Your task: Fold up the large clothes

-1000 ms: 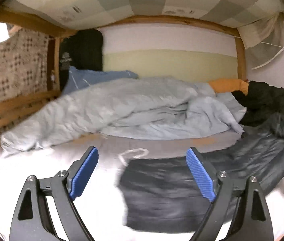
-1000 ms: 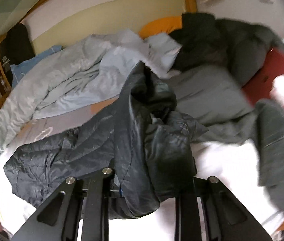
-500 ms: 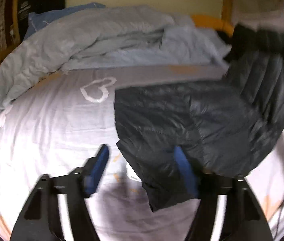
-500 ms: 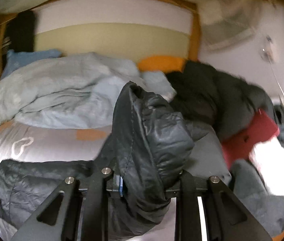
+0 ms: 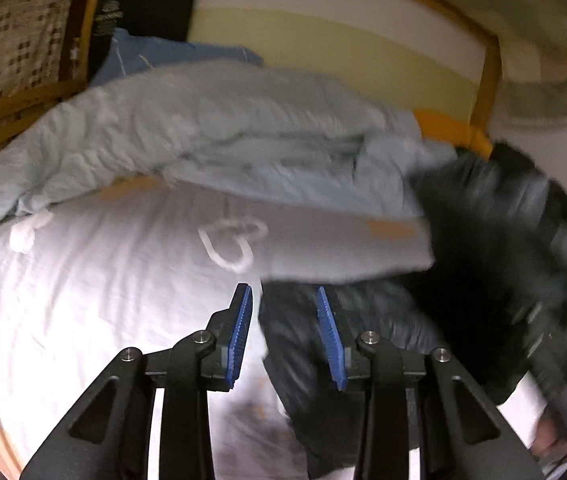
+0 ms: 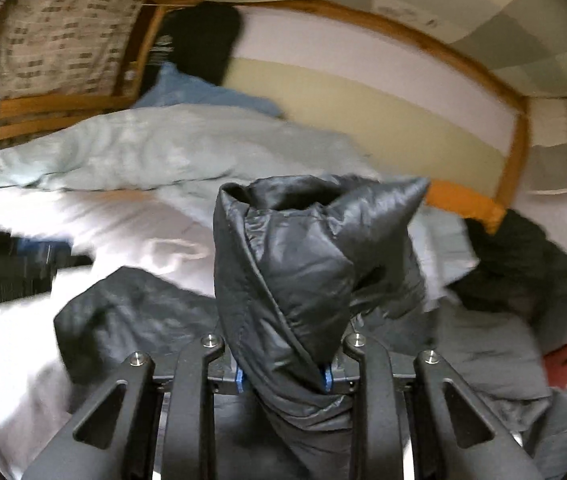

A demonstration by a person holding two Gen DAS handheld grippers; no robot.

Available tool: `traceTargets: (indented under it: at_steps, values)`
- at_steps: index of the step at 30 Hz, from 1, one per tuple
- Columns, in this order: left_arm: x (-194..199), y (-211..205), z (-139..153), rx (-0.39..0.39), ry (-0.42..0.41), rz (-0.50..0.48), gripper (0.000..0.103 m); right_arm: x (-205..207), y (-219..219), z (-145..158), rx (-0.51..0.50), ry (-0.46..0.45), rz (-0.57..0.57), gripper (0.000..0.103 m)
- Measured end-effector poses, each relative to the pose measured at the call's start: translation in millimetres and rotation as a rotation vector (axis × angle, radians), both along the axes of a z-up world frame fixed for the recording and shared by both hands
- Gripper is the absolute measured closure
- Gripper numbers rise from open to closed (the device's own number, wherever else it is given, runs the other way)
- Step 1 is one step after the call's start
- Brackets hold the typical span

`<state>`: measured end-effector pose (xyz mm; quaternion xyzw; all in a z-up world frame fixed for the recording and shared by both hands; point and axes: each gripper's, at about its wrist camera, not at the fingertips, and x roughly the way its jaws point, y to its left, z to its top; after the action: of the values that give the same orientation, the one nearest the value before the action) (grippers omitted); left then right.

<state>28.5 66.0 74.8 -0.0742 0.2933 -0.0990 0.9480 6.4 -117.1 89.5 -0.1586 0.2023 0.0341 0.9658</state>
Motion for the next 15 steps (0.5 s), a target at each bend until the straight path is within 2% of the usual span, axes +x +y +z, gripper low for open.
traceTargets:
  at_steps: [3, 7, 9, 11, 12, 14, 15]
  values:
    - [-3, 21, 13, -0.024, -0.042, 0.041, 0.07, -3, 19, -17, -0.039, 0.032, 0.034, 0.075]
    - [1, 34, 11, -0.082, -0.021, 0.049, 0.071, -4, 28, -35, -0.033, 0.062, 0.042, 0.074]
    - [1, 32, 10, -0.102, -0.022, 0.014, 0.072, -7, 33, -46, -0.056, 0.069, 0.03, 0.072]
    - [0, 23, 14, -0.093, -0.033, -0.043, 0.071, -11, 45, -63, -0.124, 0.08, 0.037, 0.069]
    - [-1, 19, 15, -0.109, -0.026, -0.101, 0.069, -15, 49, -69, -0.143, 0.085, 0.047, 0.064]
    - [1, 14, 15, -0.191, 0.002, -0.219, 0.068, -24, 56, -81, -0.149, 0.104, 0.104, 0.035]
    - [1, 11, 13, -0.216, 0.008, -0.248, 0.068, -30, 58, -82, -0.133, 0.106, 0.136, 0.017]
